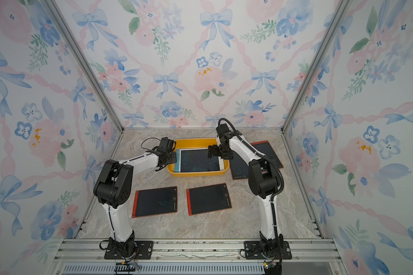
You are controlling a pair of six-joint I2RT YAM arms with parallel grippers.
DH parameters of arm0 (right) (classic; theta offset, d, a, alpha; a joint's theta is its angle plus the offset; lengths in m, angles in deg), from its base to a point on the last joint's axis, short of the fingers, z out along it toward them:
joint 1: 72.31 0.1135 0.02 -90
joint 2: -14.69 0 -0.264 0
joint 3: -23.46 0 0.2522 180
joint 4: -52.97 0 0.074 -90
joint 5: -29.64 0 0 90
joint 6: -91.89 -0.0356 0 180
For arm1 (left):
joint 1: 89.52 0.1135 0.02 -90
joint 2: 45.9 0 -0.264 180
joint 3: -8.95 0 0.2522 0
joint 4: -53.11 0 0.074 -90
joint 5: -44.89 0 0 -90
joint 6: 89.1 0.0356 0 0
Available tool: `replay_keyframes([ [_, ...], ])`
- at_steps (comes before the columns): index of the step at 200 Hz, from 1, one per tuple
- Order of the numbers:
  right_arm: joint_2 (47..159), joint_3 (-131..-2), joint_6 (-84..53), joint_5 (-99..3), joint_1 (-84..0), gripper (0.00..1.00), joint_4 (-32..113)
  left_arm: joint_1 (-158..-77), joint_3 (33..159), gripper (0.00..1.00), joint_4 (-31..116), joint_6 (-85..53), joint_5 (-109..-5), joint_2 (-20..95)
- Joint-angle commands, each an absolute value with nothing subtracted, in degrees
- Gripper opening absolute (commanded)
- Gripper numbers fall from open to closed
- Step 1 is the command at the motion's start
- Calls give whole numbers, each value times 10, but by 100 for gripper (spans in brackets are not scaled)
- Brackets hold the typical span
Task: Take out the writing tablet from the storage box
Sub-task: Pick up the storage box at the center of the board.
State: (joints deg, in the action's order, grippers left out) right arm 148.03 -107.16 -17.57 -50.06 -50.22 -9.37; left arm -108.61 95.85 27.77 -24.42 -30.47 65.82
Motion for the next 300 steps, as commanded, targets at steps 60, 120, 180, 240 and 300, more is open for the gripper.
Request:
replay_keyframes([
  [60, 1466, -1098, -174, -527, -508, 99, -126, -1086, 980, 0, 267, -261, -331, 664],
  [120, 1493, -1171, -158, -575, -490, 99, -179, -1061, 989, 0, 274, -295, -429, 643],
  [180, 1521, -1216, -155, -586, -482, 99, -208, -1023, 976, 0, 303, -327, -532, 618],
  [240, 1522, -1224, -153, -589, -482, 99, -214, -999, 917, 0, 382, -370, -588, 599],
  [300, 1527, -1233, -151, -597, -474, 99, -220, -994, 849, 0, 491, -408, -624, 576],
])
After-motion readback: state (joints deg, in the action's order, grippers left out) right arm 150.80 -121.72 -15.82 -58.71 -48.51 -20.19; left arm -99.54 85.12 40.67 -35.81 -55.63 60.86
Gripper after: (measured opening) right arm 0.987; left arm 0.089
